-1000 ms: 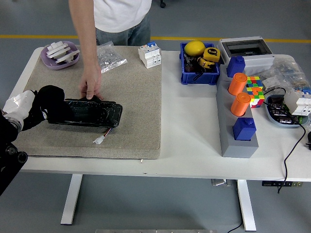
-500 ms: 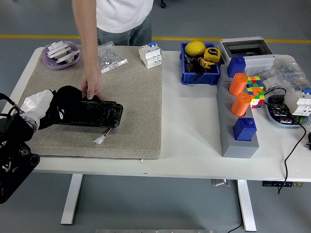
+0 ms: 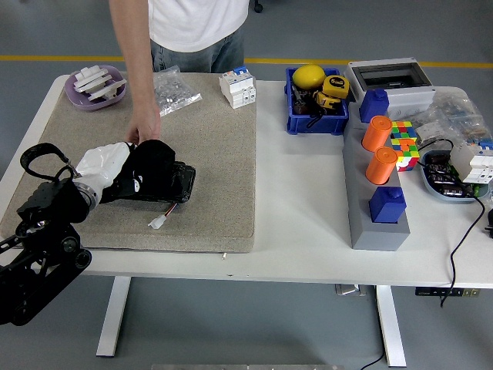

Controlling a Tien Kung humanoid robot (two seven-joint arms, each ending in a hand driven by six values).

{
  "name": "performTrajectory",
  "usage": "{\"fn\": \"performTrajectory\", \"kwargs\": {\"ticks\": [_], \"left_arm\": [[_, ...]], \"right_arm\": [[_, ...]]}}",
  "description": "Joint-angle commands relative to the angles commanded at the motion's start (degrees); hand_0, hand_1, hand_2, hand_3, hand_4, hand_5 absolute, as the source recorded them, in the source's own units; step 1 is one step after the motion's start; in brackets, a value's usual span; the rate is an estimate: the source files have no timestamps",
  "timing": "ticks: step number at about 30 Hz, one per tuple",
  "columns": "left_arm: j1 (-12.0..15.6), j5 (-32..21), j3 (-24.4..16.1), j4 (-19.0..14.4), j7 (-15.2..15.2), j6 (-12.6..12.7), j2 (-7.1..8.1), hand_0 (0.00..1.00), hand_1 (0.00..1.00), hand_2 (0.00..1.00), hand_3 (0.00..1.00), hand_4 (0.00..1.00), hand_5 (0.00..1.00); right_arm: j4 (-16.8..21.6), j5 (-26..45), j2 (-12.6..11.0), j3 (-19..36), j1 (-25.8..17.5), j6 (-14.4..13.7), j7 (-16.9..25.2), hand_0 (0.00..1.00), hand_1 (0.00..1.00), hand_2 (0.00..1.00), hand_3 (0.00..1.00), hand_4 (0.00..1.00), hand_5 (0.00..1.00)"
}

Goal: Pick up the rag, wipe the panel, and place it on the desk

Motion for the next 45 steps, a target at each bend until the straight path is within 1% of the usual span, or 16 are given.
{"fn": "performTrajectory", "kwargs": {"ticks": [4, 10, 15, 18, 23, 28, 33, 40, 45], "left_arm": [[-0.7, -0.1, 1.4, -0.6, 0.3, -0.2, -0.71, 0.304, 0.535, 0.733, 0.505, 0.002, 0.002], [-1.5, -0.3, 3.5, -1.8, 0.8, -0.5, -1.36, 0.303, 0.533, 0.73, 0.503, 0.002, 0.002], [-1.6, -0.3, 4.2, -2.7, 1.0, -0.6, -1.76, 0.303, 0.532, 0.731, 0.502, 0.002, 0.002], [-1.5, -0.2, 4.1, -2.5, 1.0, -0.6, -1.91, 0.303, 0.532, 0.731, 0.502, 0.002, 0.002], [-1.0, 0.1, 2.8, -2.1, 1.2, -0.9, -1.7, 0.303, 0.531, 0.729, 0.503, 0.002, 0.002], [-0.1, 0.3, 1.5, -1.3, 1.3, -1.1, -0.67, 0.303, 0.53, 0.729, 0.504, 0.002, 0.002], [0.9, 0.6, -0.3, -0.5, 1.4, -1.2, -0.17, 0.303, 0.53, 0.728, 0.504, 0.002, 0.002], [2.2, 1.3, -3.5, 1.0, 1.4, -1.4, 0.47, 0.303, 0.529, 0.728, 0.504, 0.002, 0.002], [3.6, 2.0, -6.8, 1.5, 1.7, -1.6, 0.64, 0.303, 0.53, 0.726, 0.503, 0.002, 0.002]], "right_arm": [[0.0, 0.0, 0.0, -0.1, 0.0, 0.0, 0.0, 0.742, 0.583, 0.671, 0.658, 0.998, 0.63], [0.0, 0.0, 0.0, -0.1, 0.1, 0.0, 0.0, 0.742, 0.583, 0.671, 0.658, 0.998, 0.63], [0.1, 0.1, 0.0, -0.4, 0.0, 0.1, -0.1, 0.743, 0.582, 0.671, 0.658, 0.998, 0.63], [0.1, 0.1, 0.0, -0.3, 0.1, 0.0, 0.0, 0.743, 0.582, 0.671, 0.658, 0.998, 0.63], [0.1, 0.1, 0.0, -0.2, 0.1, 0.0, -0.1, 0.743, 0.583, 0.671, 0.658, 0.998, 0.629], [0.1, -0.1, 0.0, 0.1, 0.1, -0.1, -0.1, 0.743, 0.582, 0.671, 0.658, 0.998, 0.63], [0.1, -0.1, 0.0, 0.1, 0.1, -0.1, -0.1, 0.743, 0.582, 0.671, 0.659, 0.998, 0.63], [0.1, -0.3, -0.1, 0.2, 0.1, -0.2, -0.1, 0.743, 0.582, 0.671, 0.659, 0.998, 0.63], [0.1, -0.4, -0.1, 0.2, 0.1, -0.2, -0.1, 0.743, 0.582, 0.671, 0.66, 0.998, 0.629]]}}
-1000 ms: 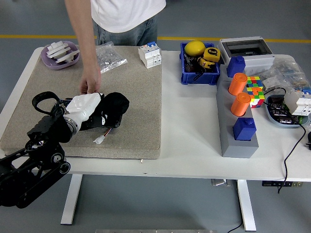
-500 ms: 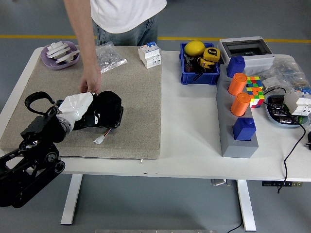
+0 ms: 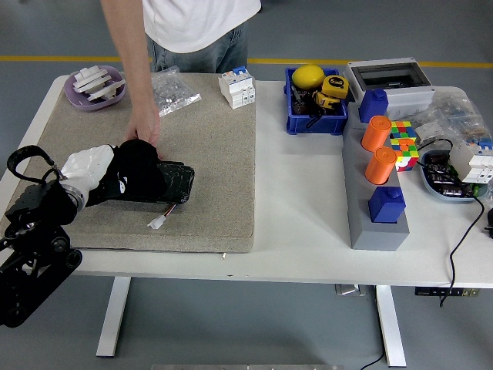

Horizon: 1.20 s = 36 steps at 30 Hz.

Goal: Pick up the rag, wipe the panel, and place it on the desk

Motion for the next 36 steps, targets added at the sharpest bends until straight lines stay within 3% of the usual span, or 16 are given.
{"fn": "performTrajectory", "kwargs": {"ticks": [20, 25, 36], "left_arm": [[2.7, 2.3, -8.2, 3.6, 0.1, 0.1, 1.3, 0.305, 0.529, 0.722, 0.506, 0.002, 0.002], [2.7, 2.2, -7.8, 3.1, 0.2, 0.1, 1.4, 0.305, 0.529, 0.718, 0.505, 0.002, 0.002], [0.9, 1.2, -2.8, 0.8, 0.3, 0.2, 0.58, 0.307, 0.531, 0.716, 0.51, 0.032, 0.002]], "right_arm": [[0.1, -0.2, -0.1, 0.1, -0.1, -0.1, 0.0, 0.744, 0.581, 0.671, 0.66, 0.998, 0.629], [0.1, -0.2, -0.1, 0.2, -0.1, -0.1, 0.0, 0.743, 0.581, 0.671, 0.66, 0.998, 0.63], [0.1, -0.1, -0.1, 0.0, 0.2, -0.1, 0.0, 0.743, 0.579, 0.671, 0.658, 0.998, 0.63]]}}
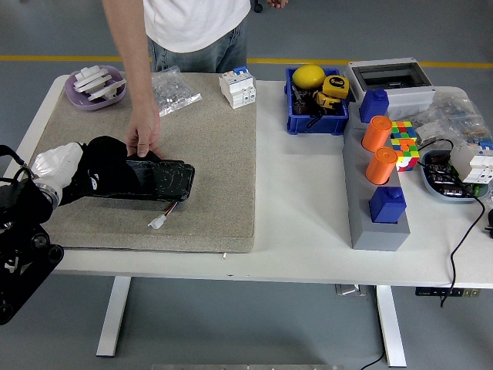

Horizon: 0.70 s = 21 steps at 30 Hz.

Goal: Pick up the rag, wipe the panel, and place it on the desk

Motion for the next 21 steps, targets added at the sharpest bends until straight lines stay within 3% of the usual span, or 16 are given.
{"fn": "performTrajectory", "kwargs": {"ticks": [11, 21], "left_arm": [[-2.9, -1.1, 6.8, -2.3, 0.1, 0.2, -1.14, 0.306, 0.529, 0.713, 0.509, 0.03, 0.002], [-4.5, -1.5, 10.1, -3.7, 0.4, 0.1, -2.17, 0.306, 0.529, 0.711, 0.509, 0.033, 0.002]], "right_arm": [[0.2, 0.2, -0.4, -0.9, 0.3, 0.0, 0.0, 0.744, 0.578, 0.671, 0.659, 0.998, 0.63], [0.2, 0.4, -0.4, -1.1, 0.5, 0.0, 0.0, 0.743, 0.578, 0.671, 0.659, 0.998, 0.631]]}}
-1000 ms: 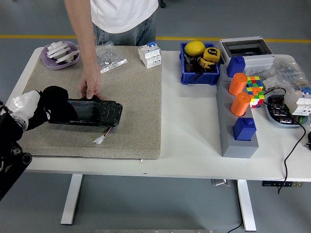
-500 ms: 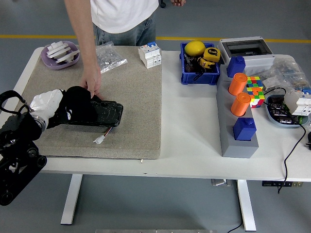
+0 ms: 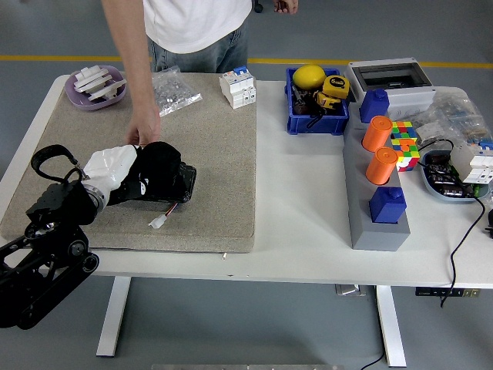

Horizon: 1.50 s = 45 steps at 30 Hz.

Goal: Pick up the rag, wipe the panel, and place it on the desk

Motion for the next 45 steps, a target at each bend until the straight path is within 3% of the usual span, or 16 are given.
{"fn": "performTrajectory", "kwargs": {"ticks": [24, 45], "left_arm": [[-1.4, -0.4, 3.7, -2.3, 0.6, -0.2, -1.39, 0.305, 0.526, 0.708, 0.506, 0.03, 0.002], [0.6, 1.0, -1.6, 2.7, 0.4, 0.4, 0.05, 0.306, 0.525, 0.706, 0.506, 0.039, 0.002]], "right_arm": [[0.0, 0.1, 0.2, -0.1, 0.3, 0.0, 0.0, 0.743, 0.577, 0.671, 0.659, 0.998, 0.63], [0.1, 0.0, 0.3, 0.0, 0.2, -0.1, 0.1, 0.743, 0.576, 0.671, 0.659, 0.998, 0.629]]}}
